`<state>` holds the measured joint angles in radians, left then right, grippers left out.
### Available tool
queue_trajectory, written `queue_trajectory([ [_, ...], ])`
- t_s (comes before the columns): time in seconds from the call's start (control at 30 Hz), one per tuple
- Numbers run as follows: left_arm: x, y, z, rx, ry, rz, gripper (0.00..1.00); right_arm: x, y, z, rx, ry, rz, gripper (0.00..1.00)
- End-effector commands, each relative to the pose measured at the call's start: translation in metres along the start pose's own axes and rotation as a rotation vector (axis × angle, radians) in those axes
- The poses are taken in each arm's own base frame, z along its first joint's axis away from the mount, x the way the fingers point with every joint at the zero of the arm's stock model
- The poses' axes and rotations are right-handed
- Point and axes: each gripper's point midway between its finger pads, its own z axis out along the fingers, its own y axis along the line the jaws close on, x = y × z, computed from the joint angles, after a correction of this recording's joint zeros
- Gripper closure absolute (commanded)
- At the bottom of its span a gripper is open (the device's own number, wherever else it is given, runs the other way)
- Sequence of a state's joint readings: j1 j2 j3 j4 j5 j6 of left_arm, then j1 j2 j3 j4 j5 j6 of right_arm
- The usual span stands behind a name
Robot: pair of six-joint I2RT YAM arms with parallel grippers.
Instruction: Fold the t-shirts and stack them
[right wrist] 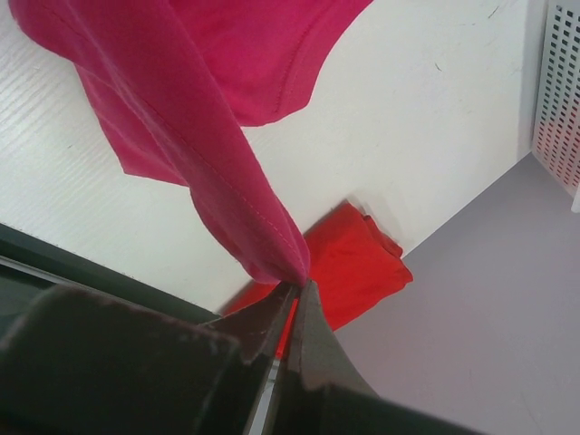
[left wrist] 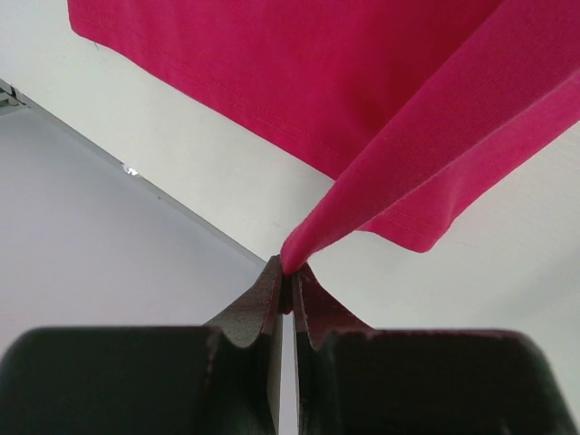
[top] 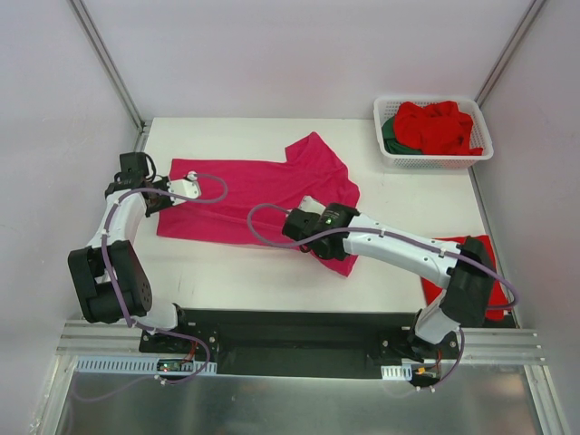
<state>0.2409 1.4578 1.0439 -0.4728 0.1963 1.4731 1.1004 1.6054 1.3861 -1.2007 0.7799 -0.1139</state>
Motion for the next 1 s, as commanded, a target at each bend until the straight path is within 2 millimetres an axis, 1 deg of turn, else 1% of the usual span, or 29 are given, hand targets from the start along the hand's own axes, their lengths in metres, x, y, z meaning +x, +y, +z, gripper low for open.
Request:
queue_trajectory([
  [0.0, -0.002, 0.022, -0.007, -0.060, 0.014, 0.029, 1.00, -0.006, -0.012, -0.003, 0.027, -0.006, -0.003, 0.99],
  [0.17, -0.002, 0.030, -0.007, -0.072, 0.020, 0.031, 1.00, -0.009, -0.013, 0.001, 0.037, 0.006, 0.000, 0.99],
  [0.33, 0.000, 0.033, -0.006, -0.072, 0.026, 0.034, 1.00, -0.012, -0.019, 0.003, 0.054, 0.011, -0.003, 0.99],
  [0.53, 0.000, 0.031, -0.004, -0.066, 0.025, 0.032, 1.00, -0.012, -0.032, -0.001, 0.082, 0.013, 0.004, 0.99],
  [0.77, 0.001, 0.021, 0.001, -0.048, 0.025, 0.024, 1.00, -0.017, -0.044, 0.000, 0.127, 0.011, 0.019, 0.99],
  [0.87, 0.003, 0.020, 0.002, -0.050, 0.030, 0.027, 1.00, -0.019, -0.044, 0.003, 0.137, 0.019, 0.010, 0.99],
  [0.97, 0.003, 0.020, 0.001, -0.052, 0.031, 0.027, 1.00, -0.021, -0.040, 0.005, 0.134, 0.020, 0.003, 0.99],
])
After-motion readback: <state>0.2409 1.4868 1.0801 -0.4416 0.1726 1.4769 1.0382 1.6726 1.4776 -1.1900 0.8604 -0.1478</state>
